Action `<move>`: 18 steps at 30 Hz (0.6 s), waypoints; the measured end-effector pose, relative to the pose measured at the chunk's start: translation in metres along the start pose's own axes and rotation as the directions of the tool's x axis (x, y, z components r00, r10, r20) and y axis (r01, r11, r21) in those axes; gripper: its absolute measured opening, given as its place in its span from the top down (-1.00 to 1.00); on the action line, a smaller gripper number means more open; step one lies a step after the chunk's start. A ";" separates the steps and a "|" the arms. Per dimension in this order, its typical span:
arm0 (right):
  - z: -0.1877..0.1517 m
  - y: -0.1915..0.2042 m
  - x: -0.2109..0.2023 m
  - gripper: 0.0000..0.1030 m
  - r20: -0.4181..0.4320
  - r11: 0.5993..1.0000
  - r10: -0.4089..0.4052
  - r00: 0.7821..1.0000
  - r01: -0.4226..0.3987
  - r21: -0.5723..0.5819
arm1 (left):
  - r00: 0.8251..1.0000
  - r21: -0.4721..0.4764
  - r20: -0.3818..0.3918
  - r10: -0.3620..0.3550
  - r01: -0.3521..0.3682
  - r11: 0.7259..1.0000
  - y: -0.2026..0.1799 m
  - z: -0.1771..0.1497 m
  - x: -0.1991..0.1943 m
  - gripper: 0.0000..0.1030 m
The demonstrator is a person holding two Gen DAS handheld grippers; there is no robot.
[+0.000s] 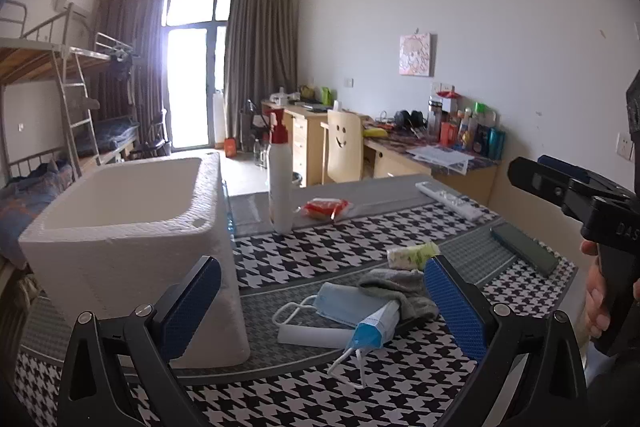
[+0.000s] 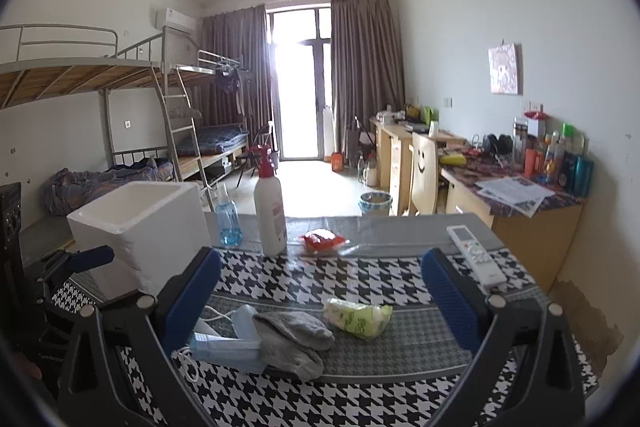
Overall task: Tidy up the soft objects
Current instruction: 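Lower the left tool onto the blue face mask and close on it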
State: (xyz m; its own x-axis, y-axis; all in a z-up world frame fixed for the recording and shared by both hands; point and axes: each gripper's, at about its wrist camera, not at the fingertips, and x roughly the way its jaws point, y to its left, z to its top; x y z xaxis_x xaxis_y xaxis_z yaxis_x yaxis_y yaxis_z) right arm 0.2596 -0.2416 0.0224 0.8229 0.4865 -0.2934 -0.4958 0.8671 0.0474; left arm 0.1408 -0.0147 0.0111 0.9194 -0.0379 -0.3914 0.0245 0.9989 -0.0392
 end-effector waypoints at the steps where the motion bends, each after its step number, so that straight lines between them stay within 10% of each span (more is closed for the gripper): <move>1: -0.001 -0.001 0.003 -0.97 -0.008 1.000 -0.002 1.000 0.002 0.001 | 1.000 0.004 -0.005 -0.003 0.003 1.000 0.000 -0.001 0.002 -0.98; 18: -0.024 -0.029 0.033 -0.97 -0.134 0.998 -0.011 0.991 0.019 0.059 | 0.991 0.066 -0.129 -0.047 0.055 0.996 -0.016 -0.017 0.044 -0.98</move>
State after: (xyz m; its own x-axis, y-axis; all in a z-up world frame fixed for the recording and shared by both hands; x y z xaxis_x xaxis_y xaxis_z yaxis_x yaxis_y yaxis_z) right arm 0.2939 -0.2530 -0.0117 0.7839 0.4581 -0.4191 -0.4625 0.8812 0.0980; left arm 0.1746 -0.0330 -0.0211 0.8592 -0.0875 -0.5041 0.1013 0.9949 0.0001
